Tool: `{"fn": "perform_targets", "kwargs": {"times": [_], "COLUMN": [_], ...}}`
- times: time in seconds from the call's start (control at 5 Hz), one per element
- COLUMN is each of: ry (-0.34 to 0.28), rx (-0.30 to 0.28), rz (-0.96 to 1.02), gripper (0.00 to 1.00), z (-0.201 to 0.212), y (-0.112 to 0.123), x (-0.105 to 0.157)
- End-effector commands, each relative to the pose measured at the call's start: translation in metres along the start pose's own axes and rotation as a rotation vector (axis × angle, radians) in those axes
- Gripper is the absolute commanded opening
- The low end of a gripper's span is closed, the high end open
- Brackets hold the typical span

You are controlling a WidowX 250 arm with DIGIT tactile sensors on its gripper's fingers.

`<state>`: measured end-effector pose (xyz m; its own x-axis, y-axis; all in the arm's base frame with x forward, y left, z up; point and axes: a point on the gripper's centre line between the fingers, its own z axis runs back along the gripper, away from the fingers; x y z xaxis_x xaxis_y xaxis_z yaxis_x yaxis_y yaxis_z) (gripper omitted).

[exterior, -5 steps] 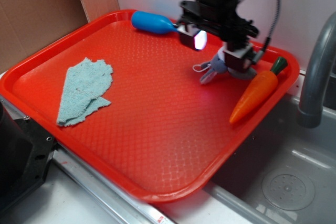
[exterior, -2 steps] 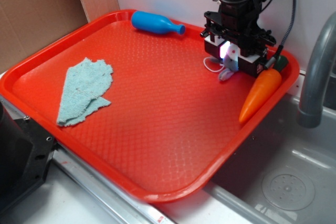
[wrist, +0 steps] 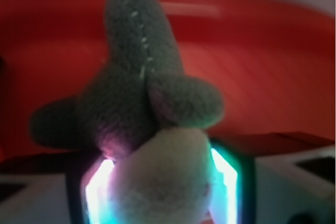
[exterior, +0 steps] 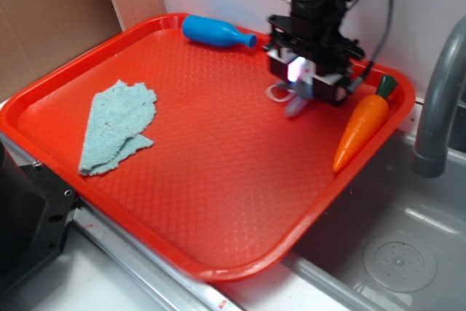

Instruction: Grab the gray animal.

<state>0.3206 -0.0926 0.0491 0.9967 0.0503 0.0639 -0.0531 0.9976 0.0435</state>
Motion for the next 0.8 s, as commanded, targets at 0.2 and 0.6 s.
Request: {"fn": "perform_targets", "kwargs": {"times": [0.2,0.6], "ry": [-0.05,-0.084], "rx": [-0.025,-0.059], "rz": [0.23,0.346], "gripper": [0.0,0.0], "z": [0.107,0.121], "y": [0.071,0.096], "x": [-0.079,-0.127]}}
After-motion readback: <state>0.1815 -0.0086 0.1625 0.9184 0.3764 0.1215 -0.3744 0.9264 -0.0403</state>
